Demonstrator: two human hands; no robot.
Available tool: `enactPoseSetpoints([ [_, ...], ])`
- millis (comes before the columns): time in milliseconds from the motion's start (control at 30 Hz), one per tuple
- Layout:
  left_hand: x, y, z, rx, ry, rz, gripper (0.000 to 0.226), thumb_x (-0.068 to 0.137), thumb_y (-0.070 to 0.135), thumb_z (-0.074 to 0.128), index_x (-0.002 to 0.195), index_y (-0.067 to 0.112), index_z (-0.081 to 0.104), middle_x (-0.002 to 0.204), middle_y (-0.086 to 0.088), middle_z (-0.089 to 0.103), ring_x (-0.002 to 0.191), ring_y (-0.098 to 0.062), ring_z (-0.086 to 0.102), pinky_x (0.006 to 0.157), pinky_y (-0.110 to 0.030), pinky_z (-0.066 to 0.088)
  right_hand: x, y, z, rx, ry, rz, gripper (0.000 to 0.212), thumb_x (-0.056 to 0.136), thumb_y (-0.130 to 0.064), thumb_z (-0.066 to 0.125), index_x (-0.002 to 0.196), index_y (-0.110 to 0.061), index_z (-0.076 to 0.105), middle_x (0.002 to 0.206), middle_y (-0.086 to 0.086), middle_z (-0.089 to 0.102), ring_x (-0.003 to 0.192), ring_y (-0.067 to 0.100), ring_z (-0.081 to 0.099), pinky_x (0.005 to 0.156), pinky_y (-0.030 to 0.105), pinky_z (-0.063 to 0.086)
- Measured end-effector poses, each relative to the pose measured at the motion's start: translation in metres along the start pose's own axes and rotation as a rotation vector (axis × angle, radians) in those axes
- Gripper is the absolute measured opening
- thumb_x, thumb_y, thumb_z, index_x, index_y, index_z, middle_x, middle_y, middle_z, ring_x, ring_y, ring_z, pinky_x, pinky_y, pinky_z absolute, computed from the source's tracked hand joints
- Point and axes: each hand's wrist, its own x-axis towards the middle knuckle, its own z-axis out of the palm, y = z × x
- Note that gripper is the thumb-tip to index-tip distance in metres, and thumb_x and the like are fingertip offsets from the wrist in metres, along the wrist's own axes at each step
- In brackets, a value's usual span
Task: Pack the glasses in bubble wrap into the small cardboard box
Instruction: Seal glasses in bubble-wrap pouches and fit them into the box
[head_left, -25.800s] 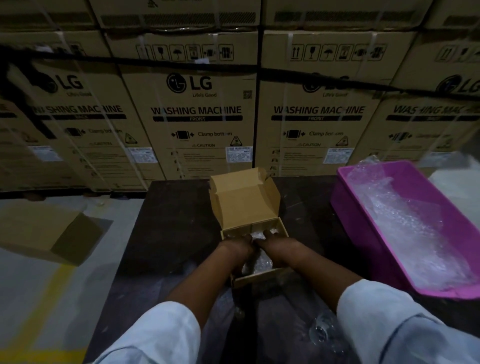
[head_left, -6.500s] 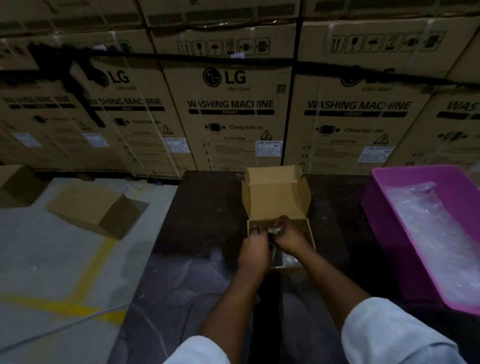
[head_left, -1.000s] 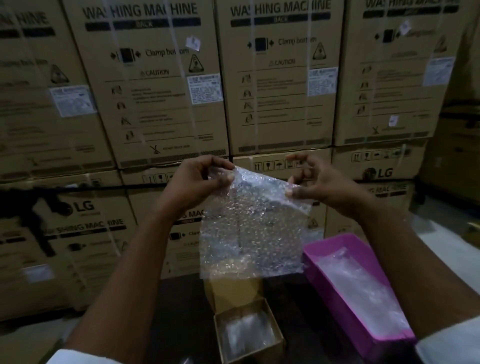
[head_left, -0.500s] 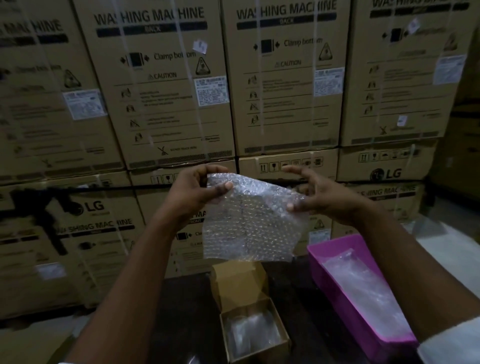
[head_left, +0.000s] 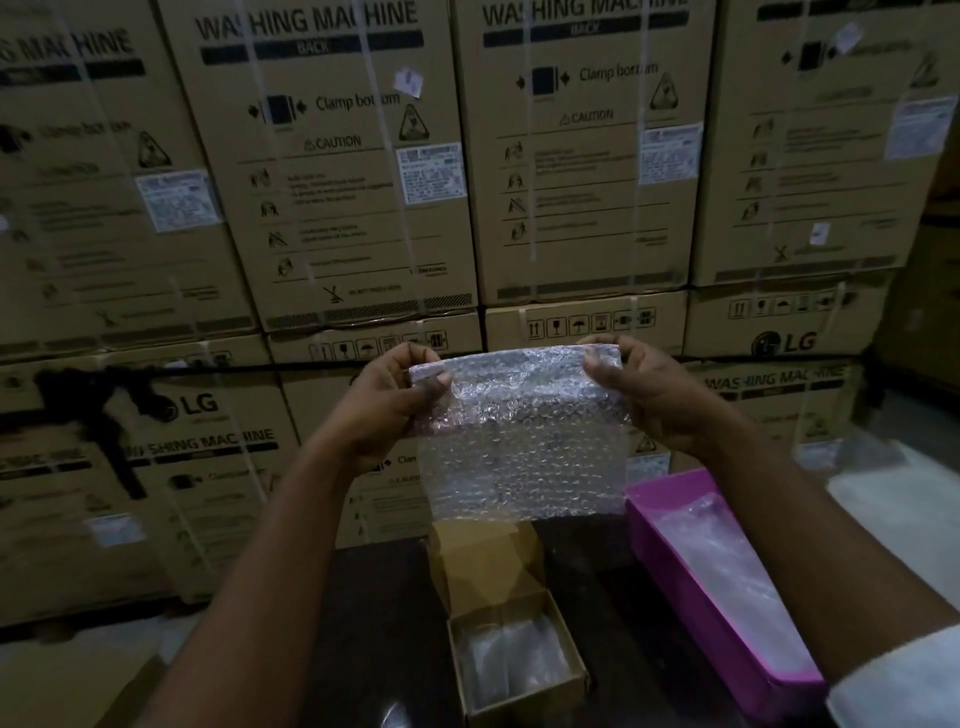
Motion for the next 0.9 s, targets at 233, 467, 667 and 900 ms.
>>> enactPoseSetpoints([
  [233,-0.001,0.004,-0.007,-0.011,0.012,0.074,0.026,0.081,-0.002,0.066,0.103,0.01,0.06,0.098,-0.009,0.069,0.085,-0.017,0.07,0.067,-0.023,0.055,0.001,-0.002,-0.002,0.003,0.021,-0.041,0.031,0.078,0.003,0.063,0.105,-0.011,0.058,0.093,0.005,0.067,0.08,0.015,0.066,0.066,0.023,0.056],
  [467,-0.005,0.002,-0.011,-0.009,-0.028,0.093,0.019,0.084,-0.014,0.054,0.092,0.0,0.062,0.114,-0.009,0.07,0.107,-0.017,0.067,0.077,-0.029,0.058,0.007,-0.002,-0.005,0.13,-0.009,-0.087,0.018,0.083,0.011,0.049,0.08,-0.003,0.06,0.093,0.007,0.072,0.084,0.016,0.071,0.069,0.024,0.059],
  [667,-0.013,0.009,-0.008,-0.035,0.003,0.026,0.037,0.098,-0.005,0.03,0.073,0.008,0.053,0.068,0.001,0.06,0.048,-0.006,0.056,0.043,-0.02,0.046,0.005,-0.005,-0.01,0.099,-0.113,-0.115,0.01,0.063,-0.013,0.07,0.07,-0.011,0.075,0.085,0.004,0.074,0.076,0.013,0.071,0.064,0.019,0.056],
  [900,-0.023,0.011,-0.012,-0.178,-0.132,-0.091,0.026,0.093,0.028,0.042,0.093,0.007,0.058,0.061,-0.001,0.054,0.041,-0.005,0.049,0.042,-0.02,0.044,0.0,-0.007,-0.018,-0.232,-0.173,-0.175,0.025,0.082,-0.002,0.049,0.092,-0.005,0.072,0.113,0.009,0.068,0.089,0.027,0.06,0.062,0.02,0.05],
])
